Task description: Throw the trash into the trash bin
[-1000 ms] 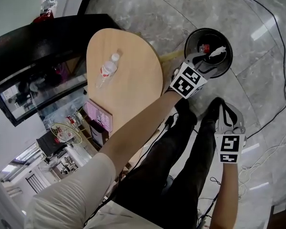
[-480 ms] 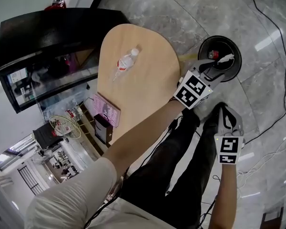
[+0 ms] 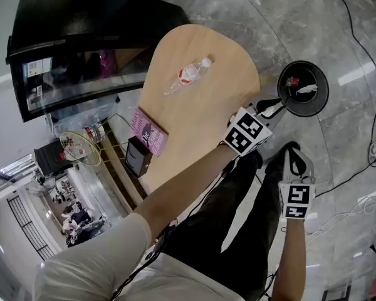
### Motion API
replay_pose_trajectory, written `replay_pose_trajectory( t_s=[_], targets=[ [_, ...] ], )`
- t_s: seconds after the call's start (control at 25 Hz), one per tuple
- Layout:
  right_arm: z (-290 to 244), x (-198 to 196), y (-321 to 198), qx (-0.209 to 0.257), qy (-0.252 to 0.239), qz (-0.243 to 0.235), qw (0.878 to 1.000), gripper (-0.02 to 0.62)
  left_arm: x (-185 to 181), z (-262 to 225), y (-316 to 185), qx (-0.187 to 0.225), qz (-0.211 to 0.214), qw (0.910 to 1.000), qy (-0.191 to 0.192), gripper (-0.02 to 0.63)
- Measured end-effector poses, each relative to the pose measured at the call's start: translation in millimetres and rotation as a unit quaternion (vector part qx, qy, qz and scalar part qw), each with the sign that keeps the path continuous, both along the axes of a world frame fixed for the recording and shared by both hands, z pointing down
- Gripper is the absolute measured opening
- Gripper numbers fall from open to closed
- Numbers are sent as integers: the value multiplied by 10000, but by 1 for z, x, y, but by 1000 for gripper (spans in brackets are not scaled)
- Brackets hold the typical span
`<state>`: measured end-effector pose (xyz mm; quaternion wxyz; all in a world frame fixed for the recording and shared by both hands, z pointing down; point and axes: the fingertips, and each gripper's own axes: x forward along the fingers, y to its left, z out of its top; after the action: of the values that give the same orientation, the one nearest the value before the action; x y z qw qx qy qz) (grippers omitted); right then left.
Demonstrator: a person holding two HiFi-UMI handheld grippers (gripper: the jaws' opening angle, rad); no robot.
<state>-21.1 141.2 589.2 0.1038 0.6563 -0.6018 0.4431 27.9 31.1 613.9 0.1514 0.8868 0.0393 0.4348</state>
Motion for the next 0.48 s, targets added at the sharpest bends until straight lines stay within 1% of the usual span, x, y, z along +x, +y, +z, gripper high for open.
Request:
replay_pose_trajectory(
  t_s=[0.32, 0.48],
  targets=[
    [-26, -22, -34, 116, 83, -414, 9990, 11, -56, -30, -27, 112, -503, 9987, -33, 37],
    [-44, -31, -54, 200, 145, -588, 9980, 11, -81, -43, -36, 149, -720, 9973, -64, 26]
  ],
)
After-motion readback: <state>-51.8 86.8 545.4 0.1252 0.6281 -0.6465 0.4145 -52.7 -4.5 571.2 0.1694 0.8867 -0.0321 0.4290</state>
